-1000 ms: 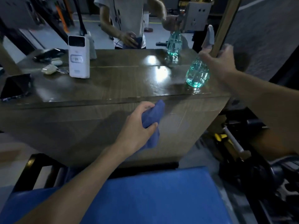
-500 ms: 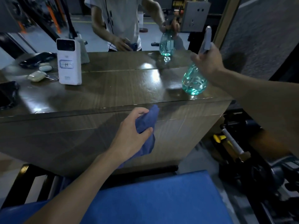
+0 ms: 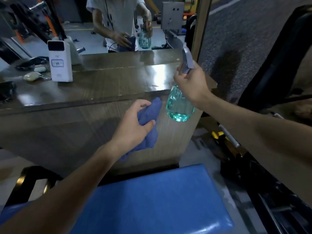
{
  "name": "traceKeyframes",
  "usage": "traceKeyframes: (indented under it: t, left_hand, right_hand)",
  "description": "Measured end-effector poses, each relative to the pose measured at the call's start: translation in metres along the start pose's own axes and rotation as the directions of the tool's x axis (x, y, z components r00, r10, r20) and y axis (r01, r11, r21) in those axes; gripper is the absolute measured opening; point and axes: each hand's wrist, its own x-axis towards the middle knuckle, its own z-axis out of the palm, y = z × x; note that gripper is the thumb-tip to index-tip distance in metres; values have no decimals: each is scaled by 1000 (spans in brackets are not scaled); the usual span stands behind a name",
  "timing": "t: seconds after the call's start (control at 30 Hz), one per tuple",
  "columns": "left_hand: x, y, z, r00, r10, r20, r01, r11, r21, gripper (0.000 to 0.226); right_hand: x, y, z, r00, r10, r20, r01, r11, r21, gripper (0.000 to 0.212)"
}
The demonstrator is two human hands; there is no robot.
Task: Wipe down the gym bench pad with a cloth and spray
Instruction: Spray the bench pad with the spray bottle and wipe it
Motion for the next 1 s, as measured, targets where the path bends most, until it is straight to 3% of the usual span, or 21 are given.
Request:
traceKeyframes:
  t: [0.13,0.23,0.37,0.47,0.57,0.63,0.7,0.73,0.77,0.8,0.9,1.0]
  left_hand:
    - [-35,-12,29,998,-57,-3,57,998,3,38]
    - [-65,-47,70,993,-113,17,113,993,19,38]
    - [-106,-118,140,975,-201,90,195,978,76,38]
    - [-137,-178,198,965,-241,101,230,967,112,40]
    - [-165,-228,250,967,-241,78,228,963,147,41]
    - [-179,-264,280,978,-192,86,170,962,213,44]
    - [-194,-307,306,934,-256,249,115,876,468,60]
    - [-203,-327,316,864,-372,340,84,771,631,65]
    - [-213,-344,324,796,-472,379,49,674,737,65]
    - [-221,-355,331,788,-488,376,18,628,778,65]
    - [-224,-361,345,909,-301,289,-50,609,792,65]
    - [-221,-373,353,943,-206,260,-112,541,834,63]
  right_hand:
    - [-63,27,-26,992,124,37,-124,992,19,30]
    - [-123,80,-34,945,311,103,-312,950,-6,19]
    - [-211,171,-38,840,506,195,-479,861,-170,51]
    - [-275,236,-37,773,614,161,-577,786,-223,30]
    - [-330,291,-34,745,656,118,-620,747,-240,39]
    - [-363,322,-31,727,677,117,-642,730,-234,31]
    - [-391,344,-31,714,694,92,-657,710,-253,18]
    - [-404,354,-30,709,700,79,-661,700,-271,14]
    - [-415,363,-31,706,704,74,-661,693,-288,11]
    - [-424,371,-31,699,712,74,-664,684,-302,10]
    - [-442,383,-31,682,727,80,-684,673,-282,9]
    - [-447,395,-31,670,737,84,-691,662,-290,17]
